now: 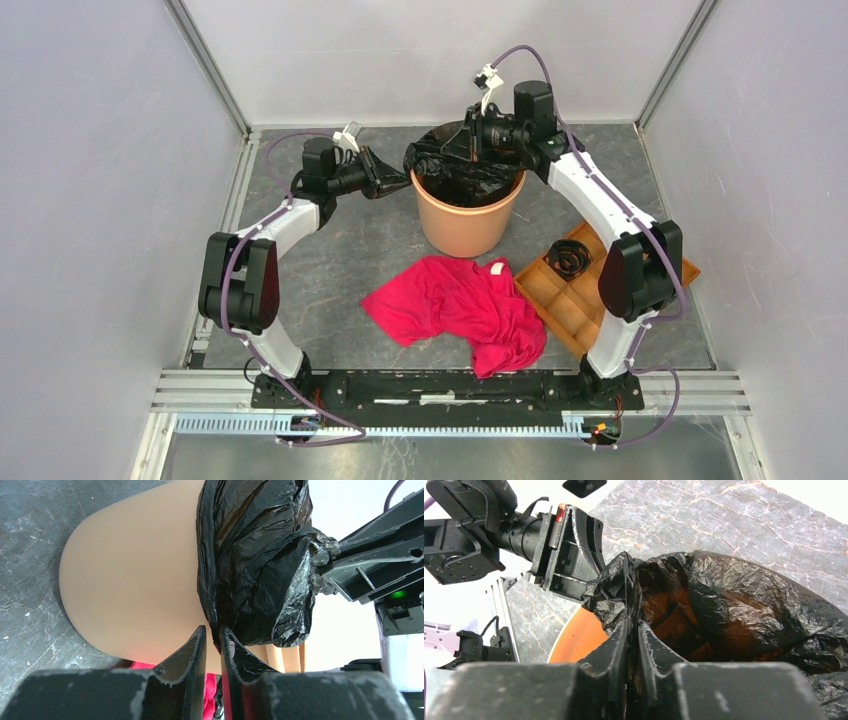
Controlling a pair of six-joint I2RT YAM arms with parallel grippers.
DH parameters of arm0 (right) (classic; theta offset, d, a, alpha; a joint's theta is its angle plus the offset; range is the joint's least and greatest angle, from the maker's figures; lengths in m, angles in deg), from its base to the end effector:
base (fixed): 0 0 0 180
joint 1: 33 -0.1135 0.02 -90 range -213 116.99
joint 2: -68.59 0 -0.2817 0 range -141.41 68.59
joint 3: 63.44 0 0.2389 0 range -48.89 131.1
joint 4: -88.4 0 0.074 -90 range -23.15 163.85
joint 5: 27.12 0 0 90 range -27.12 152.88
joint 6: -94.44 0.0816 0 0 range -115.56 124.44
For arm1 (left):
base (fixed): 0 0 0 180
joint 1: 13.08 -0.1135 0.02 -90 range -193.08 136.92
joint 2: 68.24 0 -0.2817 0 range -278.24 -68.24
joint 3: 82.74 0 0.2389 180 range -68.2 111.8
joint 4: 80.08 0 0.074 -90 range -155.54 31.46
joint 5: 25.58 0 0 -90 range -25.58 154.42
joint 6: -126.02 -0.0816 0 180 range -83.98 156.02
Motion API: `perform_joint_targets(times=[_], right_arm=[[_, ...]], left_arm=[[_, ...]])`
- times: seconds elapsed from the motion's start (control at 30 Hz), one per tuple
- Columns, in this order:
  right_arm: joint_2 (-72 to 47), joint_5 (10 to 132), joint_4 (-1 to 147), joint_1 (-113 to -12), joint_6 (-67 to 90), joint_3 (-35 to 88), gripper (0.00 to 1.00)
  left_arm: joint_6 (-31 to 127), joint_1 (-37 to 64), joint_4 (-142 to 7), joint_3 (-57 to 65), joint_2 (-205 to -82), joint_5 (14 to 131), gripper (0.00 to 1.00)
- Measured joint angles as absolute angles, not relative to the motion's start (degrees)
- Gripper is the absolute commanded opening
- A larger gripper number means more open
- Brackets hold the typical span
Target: Put the trash bags into the trash bin
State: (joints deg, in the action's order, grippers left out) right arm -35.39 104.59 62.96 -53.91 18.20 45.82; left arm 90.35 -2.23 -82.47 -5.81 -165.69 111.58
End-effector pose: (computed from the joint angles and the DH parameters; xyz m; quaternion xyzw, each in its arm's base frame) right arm 0.4034 0.2122 0.3623 -0.2512 0.7520 0.4380 0.4237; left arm 0.3848 -0.1347 0.2688 -0.0568 0.7763 -0.5626 0.2787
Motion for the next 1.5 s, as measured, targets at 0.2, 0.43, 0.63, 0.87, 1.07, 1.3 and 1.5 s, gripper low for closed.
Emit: perform_joint_targets(times=[0.2,0.43,0.63,0.87,1.07,1.3,1.5], right_arm=[[-31.94,104.53,64.71,-54.44,19.09,42.57,0.0],[-17.03,105.03,65.95,-56.84,17.58,29.76,0.0],[-9.95,105.18,66.35,-57.91,16.27,23.51,0.03],[-4.64,102.52,64.62,-58.04,15.29,15.86,0.05],[1.28,99.17,63.35,-58.04,13.8,9.1,0.06],[7.47,92.35,65.67,-58.11,13.15,0.18,0.15],[11.23,82.5,67.02,-58.13,13.39,-5.89,0.42]], left_arm=[[90.35,-2.41,-82.9,-6.92,-165.69,112.65,0.24],[90.35,-2.47,-82.93,-7.86,-165.03,112.85,0.23],[90.42,-2.47,-83.65,-8.04,-164.07,112.98,0.23],[92.08,-2.47,-85.37,-9.5,-163.79,113.05,0.23],[92.23,-2.47,-85.86,-9.57,-163.79,113.07,0.22],[92.27,-2.45,-86.27,-9.87,-163.79,113.05,0.22],[92.27,-2.34,-86.47,-10.24,-163.79,113.15,0.22]])
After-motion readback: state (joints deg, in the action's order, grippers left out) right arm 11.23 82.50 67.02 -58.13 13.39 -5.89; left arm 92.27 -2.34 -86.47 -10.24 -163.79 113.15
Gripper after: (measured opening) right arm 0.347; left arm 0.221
